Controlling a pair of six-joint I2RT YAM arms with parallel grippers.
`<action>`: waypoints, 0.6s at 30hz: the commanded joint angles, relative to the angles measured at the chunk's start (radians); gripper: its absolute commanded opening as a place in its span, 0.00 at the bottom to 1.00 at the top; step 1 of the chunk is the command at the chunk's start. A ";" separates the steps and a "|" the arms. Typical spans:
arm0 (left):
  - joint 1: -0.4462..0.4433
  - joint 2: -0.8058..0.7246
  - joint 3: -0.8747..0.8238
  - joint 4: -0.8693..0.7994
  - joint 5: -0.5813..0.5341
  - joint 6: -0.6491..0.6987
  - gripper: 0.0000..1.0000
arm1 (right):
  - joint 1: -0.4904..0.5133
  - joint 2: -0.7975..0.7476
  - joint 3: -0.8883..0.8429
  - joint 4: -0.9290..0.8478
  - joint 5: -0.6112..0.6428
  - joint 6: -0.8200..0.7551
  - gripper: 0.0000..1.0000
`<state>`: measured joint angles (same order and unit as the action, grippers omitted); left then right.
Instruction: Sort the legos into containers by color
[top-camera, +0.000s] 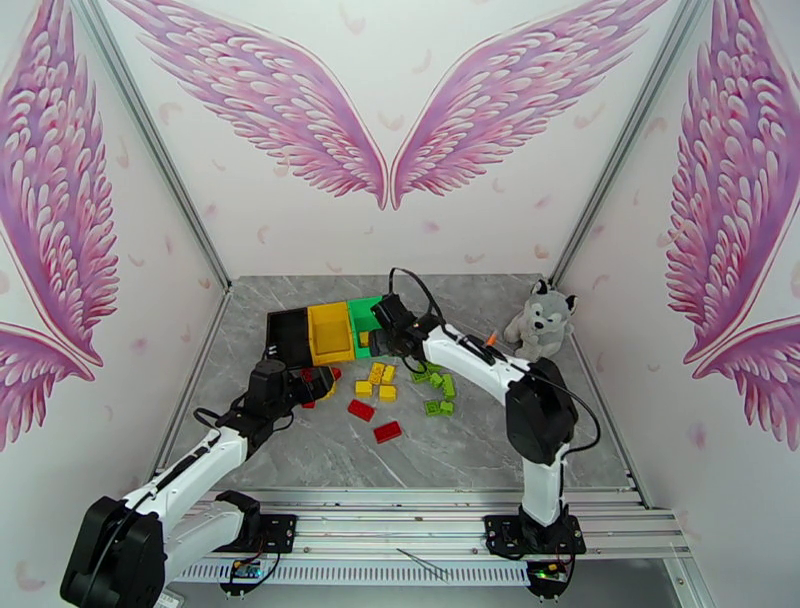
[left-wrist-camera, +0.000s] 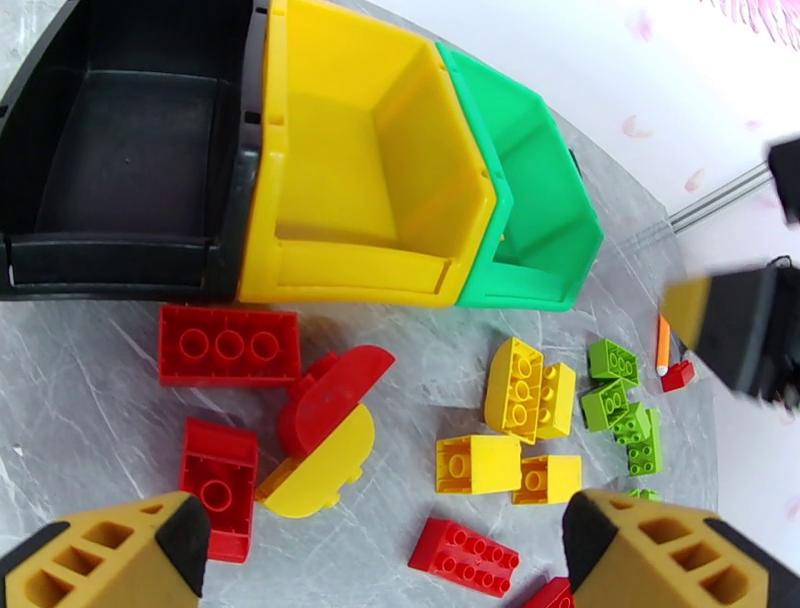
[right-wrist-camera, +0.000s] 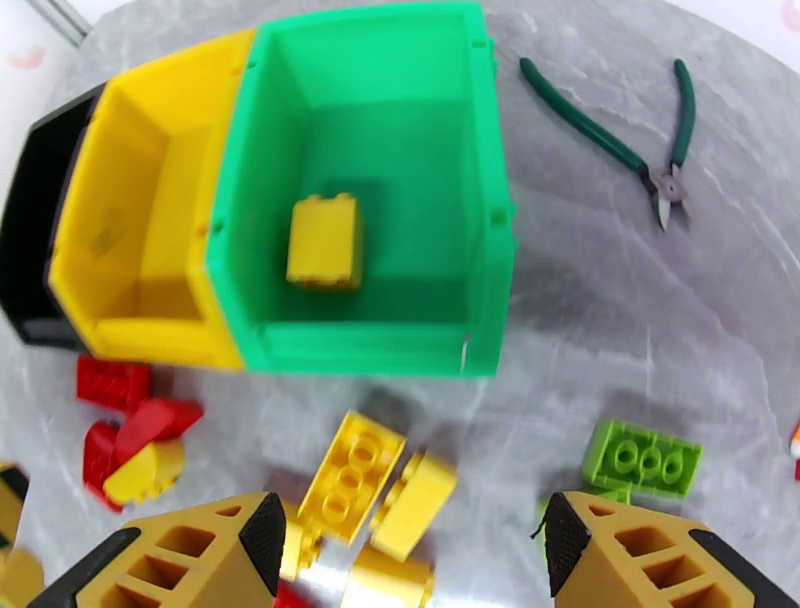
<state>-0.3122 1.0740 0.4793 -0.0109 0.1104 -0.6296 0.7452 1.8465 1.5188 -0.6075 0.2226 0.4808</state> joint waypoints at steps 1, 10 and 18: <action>0.002 0.016 0.034 0.002 0.025 -0.021 0.99 | 0.050 -0.063 -0.093 0.078 0.052 0.030 0.75; -0.014 0.042 0.034 0.022 0.042 -0.055 0.99 | 0.113 -0.040 -0.246 0.114 0.071 0.059 0.63; -0.037 0.044 0.041 0.027 0.044 -0.059 0.99 | 0.117 -0.008 -0.305 0.175 0.055 0.083 0.66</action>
<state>-0.3382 1.1160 0.4793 0.0051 0.1444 -0.6827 0.8532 1.8072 1.2259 -0.4808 0.2665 0.5354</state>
